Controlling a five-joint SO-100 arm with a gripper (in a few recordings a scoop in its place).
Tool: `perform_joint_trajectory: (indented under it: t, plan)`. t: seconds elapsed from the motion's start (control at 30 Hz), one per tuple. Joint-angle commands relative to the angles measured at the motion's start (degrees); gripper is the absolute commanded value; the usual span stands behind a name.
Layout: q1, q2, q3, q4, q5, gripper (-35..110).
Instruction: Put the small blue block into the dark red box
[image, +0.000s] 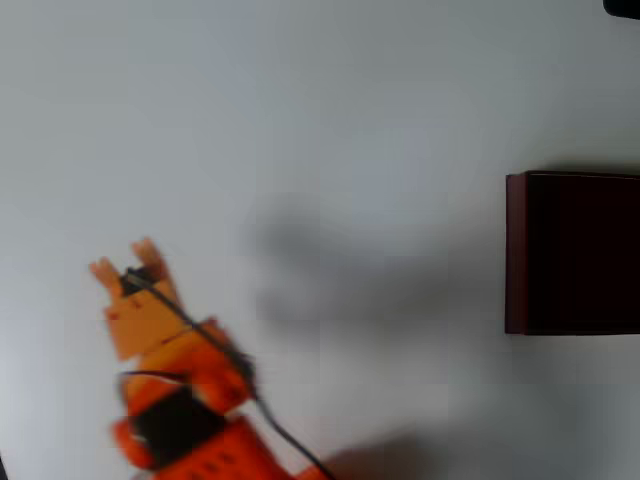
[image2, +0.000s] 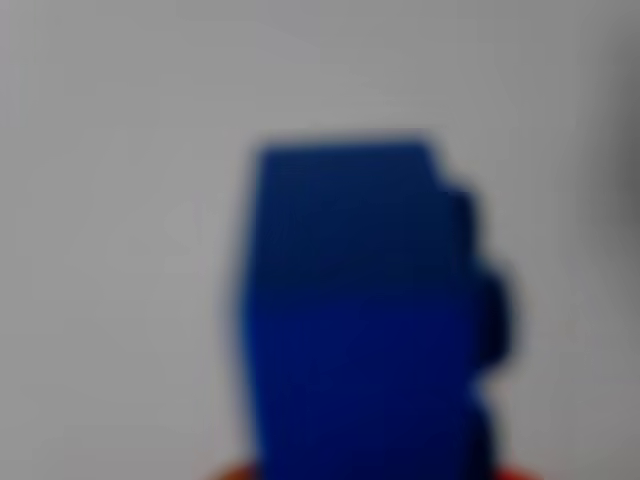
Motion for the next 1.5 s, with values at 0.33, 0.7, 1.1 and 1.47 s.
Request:
perform_joint_trajectory:
  t: [0.33,0.7,1.1,1.47]
  plan:
    - [55.55,22.76,5.80,-12.66,-59.24,0]
    - [70.49,-9.58,-2.37,-34.54,-66.88,0]
    - [73.74,-26.89,-12.92,-31.55,-78.05,21]
    - [55.37,20.21,9.84,-16.79,-85.78,13]
